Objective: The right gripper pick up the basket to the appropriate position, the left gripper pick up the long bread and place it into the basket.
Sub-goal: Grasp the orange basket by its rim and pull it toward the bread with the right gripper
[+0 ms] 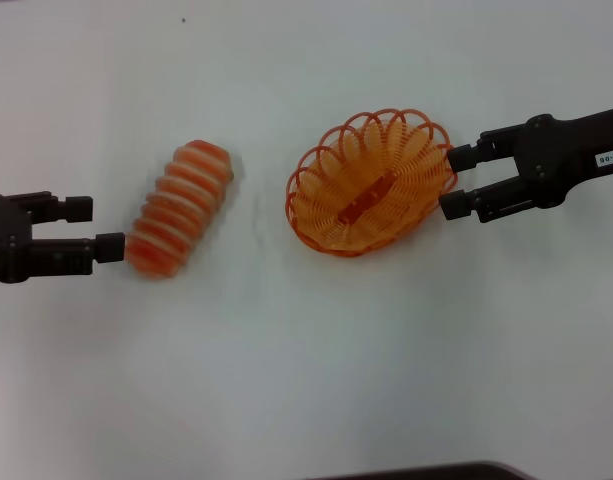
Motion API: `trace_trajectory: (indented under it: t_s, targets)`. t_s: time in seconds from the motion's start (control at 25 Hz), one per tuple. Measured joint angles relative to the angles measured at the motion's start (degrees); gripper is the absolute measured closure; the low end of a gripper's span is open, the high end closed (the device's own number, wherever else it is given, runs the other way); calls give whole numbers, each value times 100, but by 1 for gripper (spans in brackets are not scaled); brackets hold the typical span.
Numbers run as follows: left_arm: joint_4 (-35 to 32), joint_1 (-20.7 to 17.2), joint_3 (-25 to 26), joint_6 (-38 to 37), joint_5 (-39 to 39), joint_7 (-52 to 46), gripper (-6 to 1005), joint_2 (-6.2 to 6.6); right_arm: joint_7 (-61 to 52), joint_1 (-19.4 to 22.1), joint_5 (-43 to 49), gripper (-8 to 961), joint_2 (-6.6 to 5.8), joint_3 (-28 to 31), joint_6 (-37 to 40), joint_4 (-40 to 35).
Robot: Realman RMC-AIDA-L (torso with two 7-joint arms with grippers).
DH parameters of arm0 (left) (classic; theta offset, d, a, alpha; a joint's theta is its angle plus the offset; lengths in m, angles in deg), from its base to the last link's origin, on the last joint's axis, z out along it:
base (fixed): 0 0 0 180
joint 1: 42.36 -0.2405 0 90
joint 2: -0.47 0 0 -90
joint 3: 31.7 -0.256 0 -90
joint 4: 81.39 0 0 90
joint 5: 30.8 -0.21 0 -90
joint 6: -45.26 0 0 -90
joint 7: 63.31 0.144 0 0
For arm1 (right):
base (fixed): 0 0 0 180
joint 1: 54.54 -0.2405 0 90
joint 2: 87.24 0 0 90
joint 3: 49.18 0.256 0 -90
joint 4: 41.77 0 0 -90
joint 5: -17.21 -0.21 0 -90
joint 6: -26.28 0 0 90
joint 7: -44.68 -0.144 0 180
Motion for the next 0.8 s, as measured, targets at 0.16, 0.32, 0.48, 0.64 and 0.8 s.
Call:
trace_trajectory:
  t_s: [0.16,0.32,0.48,0.64,0.8]
  targets:
    - [0,2,-1,0,0,-1,137,-3,0,-2,-2,102,0,-3,-1,0]
    - [0,4,-1,-3,0,-1,137,-2,0,-4,-3,102,0,-5,-1,0]
    - [0,4,-1,-8,0,-1,137,-2,-3,1,-3,103,1,-5,-1,-1]
    - [0,14,-1,-9,0,-2,137,-8,-345,-74,-65,103,-16,199,-15,-134]
    - [8,37,-1,-16,-5,-1,137,-1,-1219,-376,-456,103,-160,800,-16,-292]
